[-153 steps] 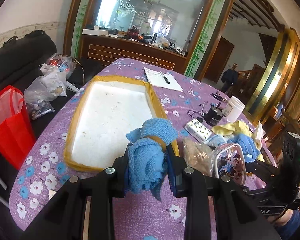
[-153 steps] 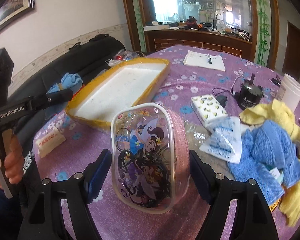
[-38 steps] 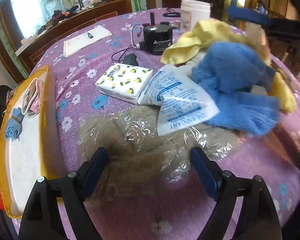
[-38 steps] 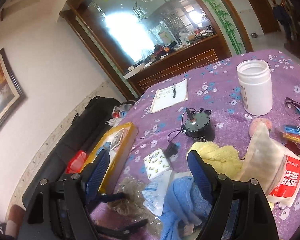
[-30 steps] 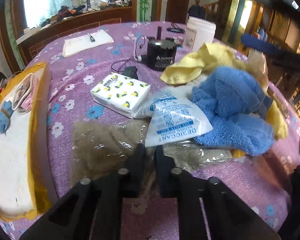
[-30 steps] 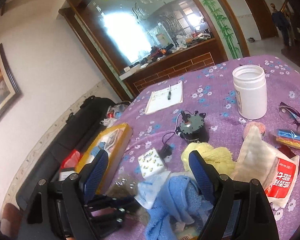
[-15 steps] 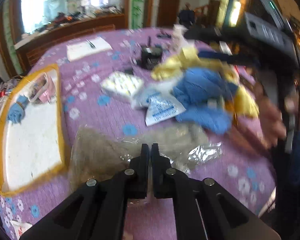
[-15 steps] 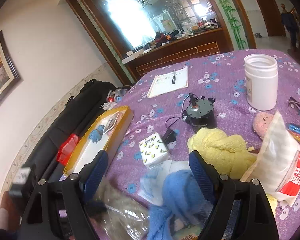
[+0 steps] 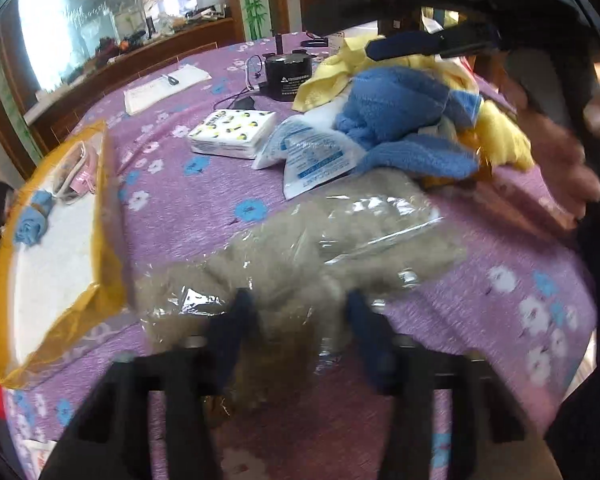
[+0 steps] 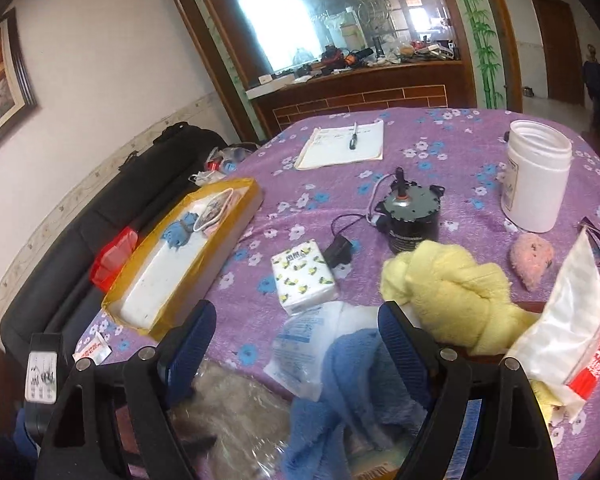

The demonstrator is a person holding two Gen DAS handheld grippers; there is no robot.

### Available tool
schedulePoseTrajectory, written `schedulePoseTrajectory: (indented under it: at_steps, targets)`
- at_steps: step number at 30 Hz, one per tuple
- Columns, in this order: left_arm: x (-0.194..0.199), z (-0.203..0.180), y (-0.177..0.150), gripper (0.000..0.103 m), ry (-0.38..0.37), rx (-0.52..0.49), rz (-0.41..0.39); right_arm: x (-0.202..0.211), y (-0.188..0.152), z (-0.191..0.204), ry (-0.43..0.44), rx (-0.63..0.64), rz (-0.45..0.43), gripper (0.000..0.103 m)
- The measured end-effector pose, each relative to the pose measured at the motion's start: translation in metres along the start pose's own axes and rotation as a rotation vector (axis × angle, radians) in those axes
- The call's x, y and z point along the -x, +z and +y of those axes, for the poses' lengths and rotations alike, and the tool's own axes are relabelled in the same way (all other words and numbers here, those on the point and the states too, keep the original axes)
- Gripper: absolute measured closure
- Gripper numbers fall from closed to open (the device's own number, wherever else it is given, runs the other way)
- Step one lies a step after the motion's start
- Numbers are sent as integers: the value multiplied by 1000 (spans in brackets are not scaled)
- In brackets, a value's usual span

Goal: Organize soft objects
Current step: 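Grasp the large blue towel with the right gripper while the left gripper holds the fluff bag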

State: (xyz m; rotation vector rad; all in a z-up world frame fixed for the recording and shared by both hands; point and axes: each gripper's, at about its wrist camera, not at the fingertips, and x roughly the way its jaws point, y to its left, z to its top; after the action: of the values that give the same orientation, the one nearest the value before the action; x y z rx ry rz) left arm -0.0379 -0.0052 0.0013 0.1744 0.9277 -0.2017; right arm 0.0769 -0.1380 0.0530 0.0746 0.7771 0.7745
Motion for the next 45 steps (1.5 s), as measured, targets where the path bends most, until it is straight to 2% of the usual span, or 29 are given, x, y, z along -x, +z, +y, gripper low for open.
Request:
schedulePoseTrajectory:
  at_steps: [2, 8, 11, 12, 14, 15, 17, 22, 28, 33, 45]
  targets:
    - [-2, -1, 4, 87, 45, 2, -12, 1, 0, 1, -27, 20, 10, 16]
    - [13, 14, 4, 92, 14, 87, -69, 0, -8, 3, -167, 101, 79, 15]
    - [21, 24, 6, 92, 22, 118, -88, -18, -17, -2, -200, 122, 173, 17]
    - [22, 26, 6, 92, 19, 126, -92, -25, -20, -2, -213, 135, 200, 21]
    - [26, 29, 7, 92, 4, 143, -106, -36, -27, 2, -264, 184, 231, 56]
    - [27, 29, 7, 92, 4, 146, -114, -36, -27, -1, -258, 171, 232, 56]
    - [30, 30, 8, 92, 2, 157, -132, -26, -23, -8, -221, 129, 183, 59]
    - [34, 31, 12, 92, -12, 171, -170, 7, -12, -7, -125, 84, 15, 59]
    - [43, 37, 18, 92, -22, 199, -222, 41, -3, -7, -112, 52, -186, 59]
    - [53, 40, 22, 92, -25, 214, -266, 73, -1, -13, -44, -13, -347, 59]
    - [74, 55, 20, 92, 11, 250, -320, 71, 0, -13, 29, -37, -357, 59]
